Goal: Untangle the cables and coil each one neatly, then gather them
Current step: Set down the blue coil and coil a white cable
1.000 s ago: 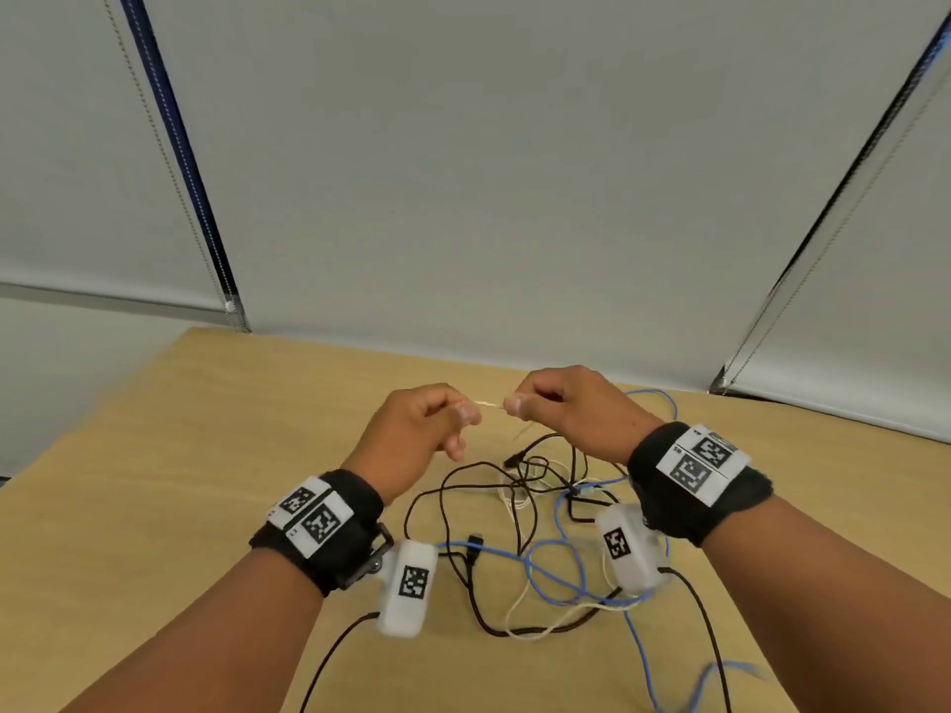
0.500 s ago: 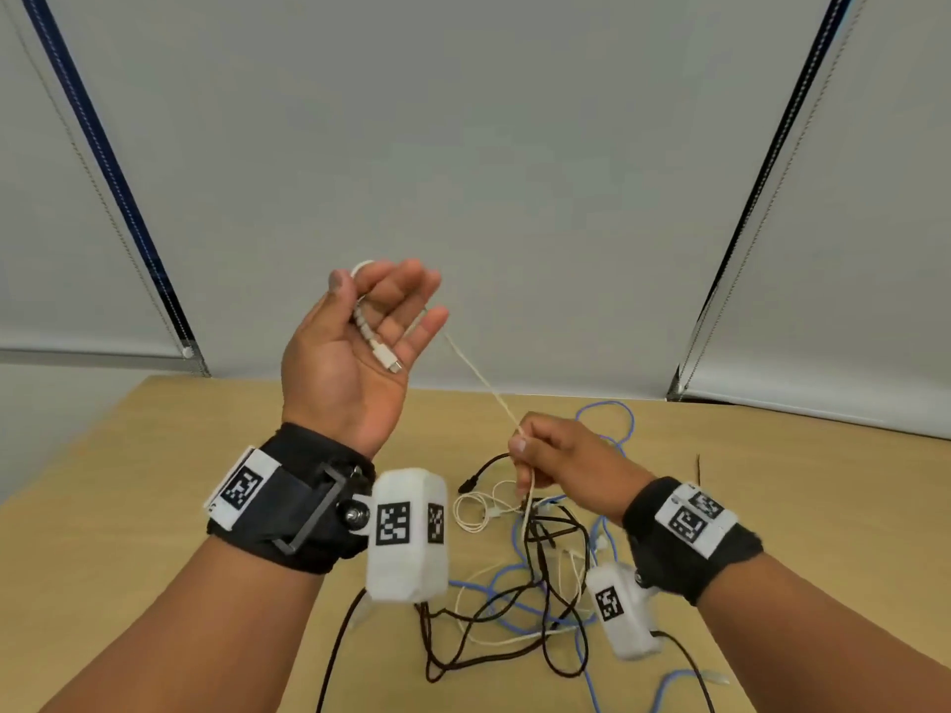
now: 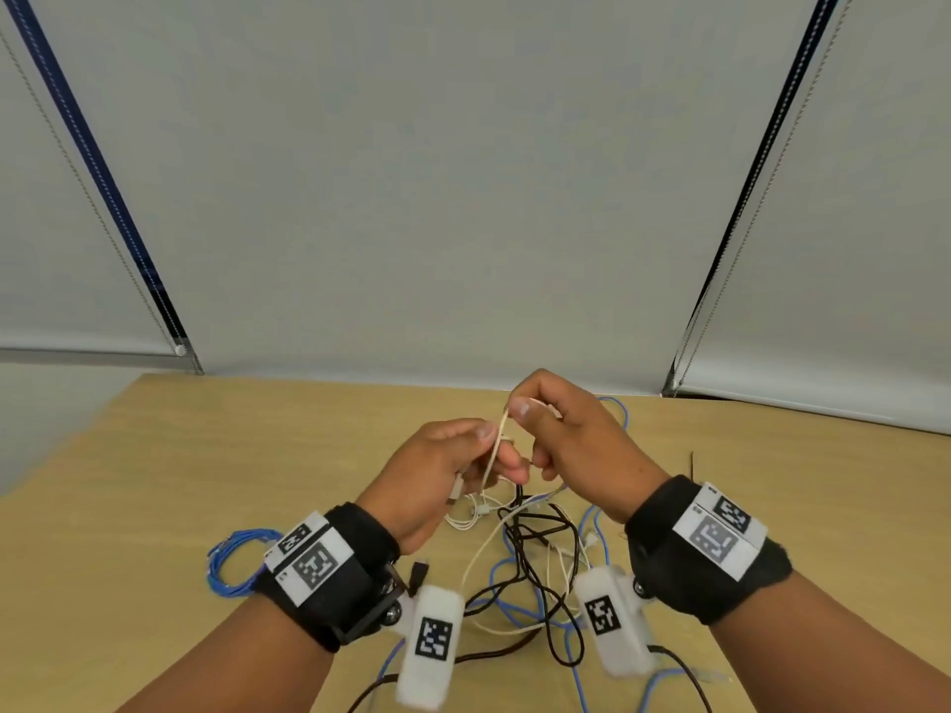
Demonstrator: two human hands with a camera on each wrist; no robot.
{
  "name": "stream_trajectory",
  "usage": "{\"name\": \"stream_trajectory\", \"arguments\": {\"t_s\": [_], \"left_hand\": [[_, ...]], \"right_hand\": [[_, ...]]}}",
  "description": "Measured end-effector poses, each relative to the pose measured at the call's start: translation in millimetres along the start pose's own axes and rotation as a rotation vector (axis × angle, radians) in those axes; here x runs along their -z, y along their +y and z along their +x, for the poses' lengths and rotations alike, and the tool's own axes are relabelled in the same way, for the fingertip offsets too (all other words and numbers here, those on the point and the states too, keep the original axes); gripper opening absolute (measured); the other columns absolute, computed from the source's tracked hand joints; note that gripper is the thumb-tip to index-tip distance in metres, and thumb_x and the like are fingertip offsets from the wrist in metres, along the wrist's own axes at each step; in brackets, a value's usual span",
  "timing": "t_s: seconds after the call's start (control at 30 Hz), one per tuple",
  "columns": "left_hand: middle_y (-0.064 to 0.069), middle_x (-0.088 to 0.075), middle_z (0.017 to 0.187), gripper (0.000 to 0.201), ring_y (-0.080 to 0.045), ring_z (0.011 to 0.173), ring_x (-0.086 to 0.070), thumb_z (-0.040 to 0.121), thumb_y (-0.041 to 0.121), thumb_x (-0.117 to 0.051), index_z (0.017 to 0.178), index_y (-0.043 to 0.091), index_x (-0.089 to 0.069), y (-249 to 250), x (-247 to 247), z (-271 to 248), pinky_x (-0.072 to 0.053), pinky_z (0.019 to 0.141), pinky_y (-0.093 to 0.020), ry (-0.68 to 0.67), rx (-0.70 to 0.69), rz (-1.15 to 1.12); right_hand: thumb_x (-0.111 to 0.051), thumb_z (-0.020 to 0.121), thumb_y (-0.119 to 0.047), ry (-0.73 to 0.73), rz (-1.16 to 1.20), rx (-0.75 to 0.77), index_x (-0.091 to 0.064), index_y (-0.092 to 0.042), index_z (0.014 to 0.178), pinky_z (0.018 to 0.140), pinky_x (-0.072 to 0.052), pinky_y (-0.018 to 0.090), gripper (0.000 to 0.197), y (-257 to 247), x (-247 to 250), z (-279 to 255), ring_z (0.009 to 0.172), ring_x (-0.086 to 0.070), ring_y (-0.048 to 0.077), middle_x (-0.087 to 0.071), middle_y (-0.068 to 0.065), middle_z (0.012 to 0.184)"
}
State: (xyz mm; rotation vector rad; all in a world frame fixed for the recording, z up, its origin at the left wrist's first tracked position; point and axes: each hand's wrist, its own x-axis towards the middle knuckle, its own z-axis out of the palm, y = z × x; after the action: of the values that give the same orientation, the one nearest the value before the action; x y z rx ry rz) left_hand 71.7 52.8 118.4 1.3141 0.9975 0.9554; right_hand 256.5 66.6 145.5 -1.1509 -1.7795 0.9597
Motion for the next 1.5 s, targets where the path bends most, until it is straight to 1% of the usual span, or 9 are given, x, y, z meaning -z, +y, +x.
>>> {"name": "stream_trajectory", "arguments": {"t_s": [0.27, 0.43, 0.63, 0.83, 0.97, 1.07, 1.17, 1.4, 1.5], "left_hand": [[-0.003, -0.038, 0.059, 0.035, -0.019, 0.051, -0.05, 0.105, 0.026, -0.046, 0.075, 0.011, -0.054, 16.4, 1.9, -5.5, -0.054, 0.093, -0.061, -0.11, -0.038, -0.438], [-0.02, -0.072, 0.087, 0.038, -0.042, 0.098, -0.072, 0.104, 0.029, -0.045, 0.074, 0.008, -0.054, 26.6, 4.1, -6.2, -0.054, 0.095, -0.059, -0.188, -0.058, -0.665], [-0.028, -0.064, 0.131, 0.036, -0.043, 0.126, -0.06, 0.104, 0.032, -0.041, 0.081, 0.008, -0.055, 36.7, 8.6, -5.1, -0.053, 0.1, -0.053, -0.037, -0.179, -0.729], [-0.019, -0.069, 0.128, 0.023, -0.029, 0.126, -0.063, 0.103, 0.023, -0.048, 0.093, 0.005, -0.056, 31.8, 17.0, -2.7, -0.05, 0.102, -0.048, 0.241, -0.405, -0.47], [0.001, -0.075, 0.11, 0.023, -0.011, 0.105, -0.068, 0.103, 0.017, -0.048, 0.083, 0.01, -0.058, 23.4, 23.6, 1.3, -0.052, 0.085, -0.037, 0.448, -0.395, 0.377], [0.003, -0.07, 0.079, 0.027, -0.016, 0.073, -0.063, 0.103, 0.025, -0.048, 0.079, 0.019, -0.059, 2.8, 18.7, -0.7, -0.048, 0.067, -0.036, 0.312, -0.304, 0.732], [0.005, -0.066, 0.063, 0.035, -0.006, 0.064, -0.063, 0.105, 0.027, -0.044, 0.075, 0.023, -0.061, -5.9, 16.6, -3.3, -0.046, 0.067, -0.022, 0.188, -0.194, 0.587], [0.002, -0.036, 0.052, 0.041, -0.016, 0.046, -0.042, 0.107, 0.028, -0.044, 0.073, 0.011, -0.058, 0.8, 18.3, -10.5, -0.058, 0.087, -0.051, -0.012, -0.022, -0.041], [0.0, -0.027, 0.056, 0.034, -0.014, 0.045, -0.033, 0.101, 0.032, -0.052, 0.073, 0.013, -0.055, 5.3, 18.1, -12.4, -0.059, 0.076, -0.044, -0.082, -0.074, -0.183]], "right_hand": [[-0.061, 0.099, -0.023, 0.024, 0.21, -0.053, -0.065, -0.013, 0.087, 0.042, -0.034, 0.022, 0.016, 3.2, 5.0, 3.6, 0.045, -0.04, 0.012, -0.056, -0.002, 0.063], [-0.06, 0.1, -0.018, -0.006, 0.244, -0.034, -0.065, -0.008, 0.093, 0.045, -0.043, 0.025, 0.014, 8.9, 2.7, 0.2, 0.048, -0.049, 0.012, -0.057, 0.002, 0.063], [-0.058, 0.101, -0.021, -0.085, 0.333, -0.11, -0.066, -0.015, 0.093, 0.053, -0.051, 0.031, 0.013, 21.4, -19.7, -13.7, 0.054, -0.056, 0.016, -0.06, 0.003, 0.069], [-0.058, 0.098, -0.007, -0.309, 0.253, -0.177, -0.063, -0.013, 0.094, 0.078, -0.05, 0.039, 0.008, 33.9, -41.9, -29.0, 0.081, -0.068, 0.022, -0.068, 0.002, 0.081], [-0.058, 0.099, -0.011, -0.301, 0.22, -0.141, -0.065, -0.009, 0.098, 0.075, -0.054, 0.033, 0.008, 25.0, -41.9, -29.4, 0.074, -0.066, 0.019, -0.064, 0.003, 0.082], [-0.06, 0.099, -0.025, -0.197, -0.007, -0.074, -0.069, -0.019, 0.091, 0.063, -0.05, 0.023, 0.013, 7.9, -35.5, -19.6, 0.063, -0.064, 0.009, -0.064, -0.002, 0.075], [-0.063, 0.097, -0.026, -0.07, -0.211, -0.005, -0.07, -0.024, 0.083, 0.063, -0.054, 0.035, 0.016, -1.7, -26.9, -11.7, 0.062, -0.065, 0.014, -0.069, 0.001, 0.076], [-0.066, 0.096, -0.029, 0.008, -0.057, -0.006, -0.061, -0.03, 0.115, 0.068, -0.051, 0.028, 0.019, 4.9, -31.0, -11.2, 0.068, -0.056, -0.007, -0.066, -0.009, 0.108], [-0.051, 0.105, -0.025, -0.095, -0.001, 0.073, -0.07, -0.023, 0.11, 0.067, -0.045, 0.016, 0.02, 4.5, -34.9, -11.8, 0.067, -0.057, -0.005, -0.067, -0.015, 0.086]]}}
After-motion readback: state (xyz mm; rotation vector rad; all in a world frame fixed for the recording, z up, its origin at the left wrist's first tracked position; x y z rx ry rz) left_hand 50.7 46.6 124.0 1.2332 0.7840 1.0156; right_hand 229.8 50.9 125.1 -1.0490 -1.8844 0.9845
